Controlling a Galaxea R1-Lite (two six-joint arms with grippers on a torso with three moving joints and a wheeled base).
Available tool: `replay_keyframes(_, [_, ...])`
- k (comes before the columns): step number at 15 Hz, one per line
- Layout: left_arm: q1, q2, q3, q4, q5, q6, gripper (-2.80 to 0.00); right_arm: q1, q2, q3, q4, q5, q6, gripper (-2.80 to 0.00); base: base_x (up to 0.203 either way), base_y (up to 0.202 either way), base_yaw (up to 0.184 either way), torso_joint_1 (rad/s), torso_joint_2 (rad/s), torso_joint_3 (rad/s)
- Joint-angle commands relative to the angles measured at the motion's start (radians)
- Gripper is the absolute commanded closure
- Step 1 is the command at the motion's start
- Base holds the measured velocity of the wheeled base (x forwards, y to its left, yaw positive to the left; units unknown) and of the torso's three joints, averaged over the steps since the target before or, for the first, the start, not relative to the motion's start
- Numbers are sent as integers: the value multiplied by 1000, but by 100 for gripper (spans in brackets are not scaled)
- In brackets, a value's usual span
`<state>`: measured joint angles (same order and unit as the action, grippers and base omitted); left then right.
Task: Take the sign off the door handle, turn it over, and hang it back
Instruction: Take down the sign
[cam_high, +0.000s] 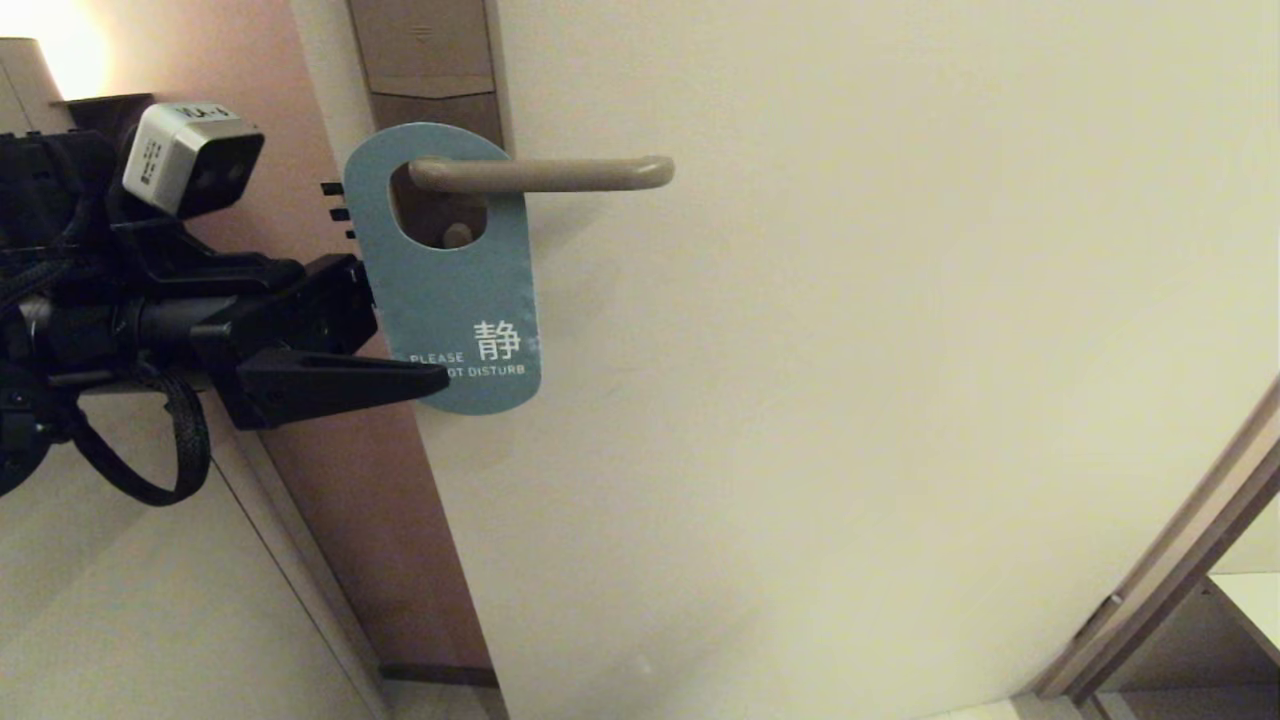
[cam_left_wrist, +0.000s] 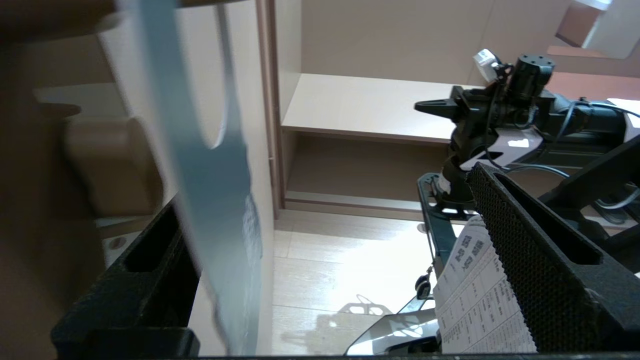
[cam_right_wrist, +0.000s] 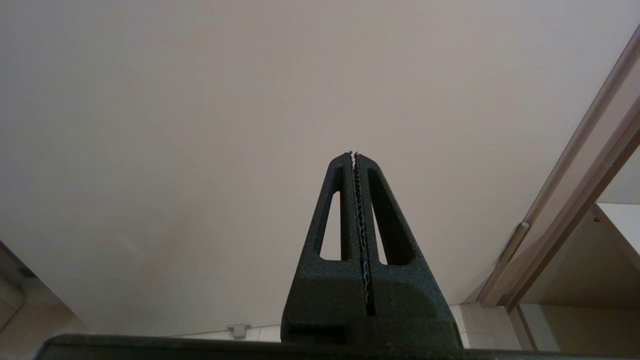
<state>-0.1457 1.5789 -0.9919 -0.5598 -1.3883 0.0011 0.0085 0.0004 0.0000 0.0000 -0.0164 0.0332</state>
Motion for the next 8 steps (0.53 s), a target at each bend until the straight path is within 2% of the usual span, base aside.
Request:
replay_keyframes(1, [-3,0,1,-3,-7,2,-280,1,0,0,0,0,1,0,0,0,0,0,0,0])
replay_keyframes(7, [-3,-4,1,-5,5,10,-280,1,0,0,0,0,1,0,0,0,0,0,0,0])
replay_keyframes(8, [-4,-4,1,-13,5,6,0,1,0,0,0,0,1,0,0,0,0,0,0,0])
